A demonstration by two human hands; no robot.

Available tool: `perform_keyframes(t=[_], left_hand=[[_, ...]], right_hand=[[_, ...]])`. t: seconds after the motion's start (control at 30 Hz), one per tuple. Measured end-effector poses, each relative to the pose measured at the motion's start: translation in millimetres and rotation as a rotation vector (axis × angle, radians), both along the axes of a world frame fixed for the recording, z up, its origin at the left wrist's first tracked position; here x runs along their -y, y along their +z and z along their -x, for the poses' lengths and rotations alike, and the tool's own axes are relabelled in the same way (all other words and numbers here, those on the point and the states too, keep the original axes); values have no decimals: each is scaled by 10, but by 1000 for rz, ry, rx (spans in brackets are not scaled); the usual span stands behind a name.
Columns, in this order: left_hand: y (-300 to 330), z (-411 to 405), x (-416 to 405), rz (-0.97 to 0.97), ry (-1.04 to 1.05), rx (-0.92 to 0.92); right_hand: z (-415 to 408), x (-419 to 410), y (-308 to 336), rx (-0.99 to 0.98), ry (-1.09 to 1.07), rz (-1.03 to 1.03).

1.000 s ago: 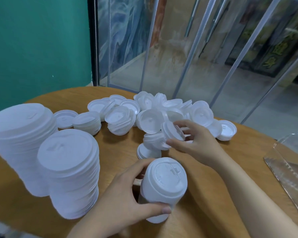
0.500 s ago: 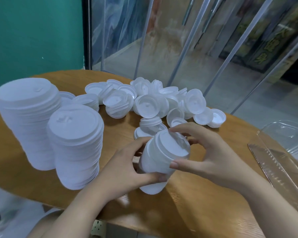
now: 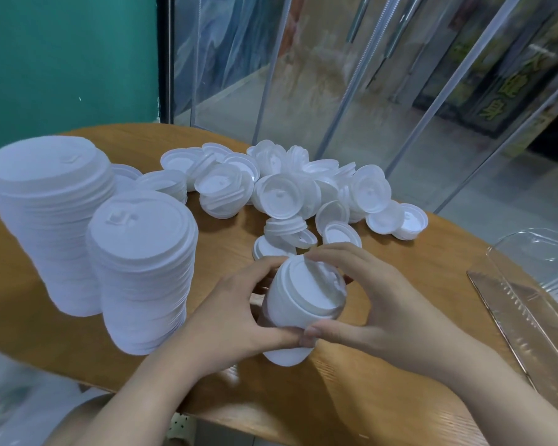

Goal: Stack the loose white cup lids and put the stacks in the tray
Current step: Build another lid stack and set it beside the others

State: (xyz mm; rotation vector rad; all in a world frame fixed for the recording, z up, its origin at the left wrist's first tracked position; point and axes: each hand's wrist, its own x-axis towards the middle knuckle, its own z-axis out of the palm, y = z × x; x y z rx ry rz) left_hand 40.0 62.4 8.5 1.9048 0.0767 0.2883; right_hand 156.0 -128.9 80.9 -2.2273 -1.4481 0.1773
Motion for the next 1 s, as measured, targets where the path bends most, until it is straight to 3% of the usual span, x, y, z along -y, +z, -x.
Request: perform_keyframes(t=[0.2,0.37,0.6,0.8,1.0], left_hand=[[-33,-34,-16,0,6,-8],[-33,-54,-34,-6,-6,-19],[-12,-56,-46,-38,-13,5],[-21,-65,-71,-46,-27,20],[-41,-64,-82,-43,-17,20]], right_hand=[[-206,0,33,-100,-8,-99],[-843,-106,-296,-226,-275,-200],[-1118,-468,-890,-6,-214,-18],[-1210,-592,-1126,219,-232,-161],[-1122,-426,-852,127,-277,-196]])
